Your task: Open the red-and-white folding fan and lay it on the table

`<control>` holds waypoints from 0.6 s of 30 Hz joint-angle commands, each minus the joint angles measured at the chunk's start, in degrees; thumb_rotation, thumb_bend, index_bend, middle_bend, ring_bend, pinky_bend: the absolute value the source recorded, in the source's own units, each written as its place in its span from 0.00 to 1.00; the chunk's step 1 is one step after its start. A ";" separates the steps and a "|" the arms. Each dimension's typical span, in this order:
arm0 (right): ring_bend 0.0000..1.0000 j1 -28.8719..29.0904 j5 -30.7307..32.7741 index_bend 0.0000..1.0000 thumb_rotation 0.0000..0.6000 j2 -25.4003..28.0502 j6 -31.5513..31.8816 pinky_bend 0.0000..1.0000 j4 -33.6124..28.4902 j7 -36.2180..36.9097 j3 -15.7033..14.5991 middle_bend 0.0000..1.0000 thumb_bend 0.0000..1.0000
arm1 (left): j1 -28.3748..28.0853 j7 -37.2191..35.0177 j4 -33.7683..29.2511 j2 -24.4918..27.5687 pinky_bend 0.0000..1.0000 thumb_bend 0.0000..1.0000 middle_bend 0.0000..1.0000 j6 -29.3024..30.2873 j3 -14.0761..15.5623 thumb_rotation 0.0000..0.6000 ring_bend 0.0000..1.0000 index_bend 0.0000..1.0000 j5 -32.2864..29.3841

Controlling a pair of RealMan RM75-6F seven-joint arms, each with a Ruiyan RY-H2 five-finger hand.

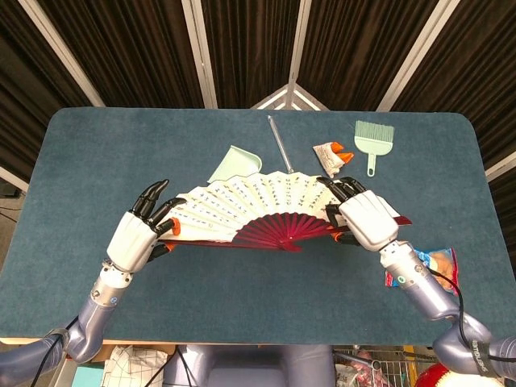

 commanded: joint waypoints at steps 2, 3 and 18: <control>0.17 -0.06 0.87 0.34 1.00 1.31 -3.15 0.14 -0.35 -3.42 -1.16 0.12 0.37 | -0.06 0.54 0.10 0.19 0.13 0.38 0.20 0.71 0.02 1.00 0.00 0.48 0.13; 0.15 0.10 1.51 0.26 1.00 1.89 -4.33 0.14 -0.82 -4.48 -1.42 0.11 0.32 | -0.03 0.61 -0.04 0.33 0.13 0.37 0.18 0.89 0.11 1.00 0.00 0.45 0.24; 0.10 1.37 11.27 0.00 1.00 4.83 -10.69 0.11 -7.43 -25.93 -2.58 0.04 0.11 | 0.38 1.81 -4.88 3.60 0.12 0.32 0.05 1.65 1.28 1.00 0.00 0.13 0.69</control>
